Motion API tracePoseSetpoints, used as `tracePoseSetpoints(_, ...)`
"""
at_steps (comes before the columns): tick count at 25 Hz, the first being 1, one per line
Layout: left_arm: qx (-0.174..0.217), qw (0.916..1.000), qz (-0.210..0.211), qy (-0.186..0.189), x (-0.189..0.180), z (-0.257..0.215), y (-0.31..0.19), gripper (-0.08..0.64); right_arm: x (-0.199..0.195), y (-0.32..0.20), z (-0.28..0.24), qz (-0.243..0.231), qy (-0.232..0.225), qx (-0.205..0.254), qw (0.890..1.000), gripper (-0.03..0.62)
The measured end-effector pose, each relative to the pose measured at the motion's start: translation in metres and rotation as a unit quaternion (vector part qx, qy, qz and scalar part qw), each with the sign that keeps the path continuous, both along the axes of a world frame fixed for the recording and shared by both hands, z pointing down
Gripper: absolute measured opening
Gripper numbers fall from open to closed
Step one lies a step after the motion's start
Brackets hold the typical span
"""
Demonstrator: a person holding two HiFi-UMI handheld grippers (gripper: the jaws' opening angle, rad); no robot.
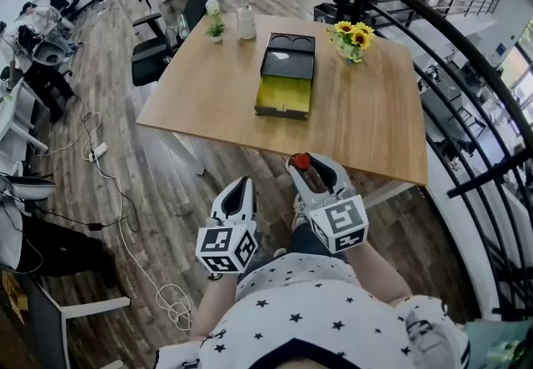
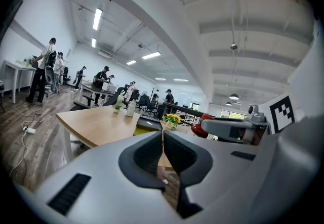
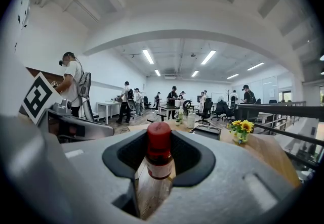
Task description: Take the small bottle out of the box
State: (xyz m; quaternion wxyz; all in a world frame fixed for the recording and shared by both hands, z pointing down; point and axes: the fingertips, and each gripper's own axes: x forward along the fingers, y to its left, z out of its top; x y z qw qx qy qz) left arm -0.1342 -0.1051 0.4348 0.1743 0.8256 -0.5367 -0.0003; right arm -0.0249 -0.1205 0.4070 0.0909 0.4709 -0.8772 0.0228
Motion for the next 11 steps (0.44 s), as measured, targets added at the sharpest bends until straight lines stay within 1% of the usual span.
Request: tracePoseSetpoints(11,-0.002,1.0000,0.000,0.002,-0.0008,-0.0030,-0.0067,0.009,0.0001,-0.0065,-0.0034,-0.003,0.003,-0.001,1.000,0.143)
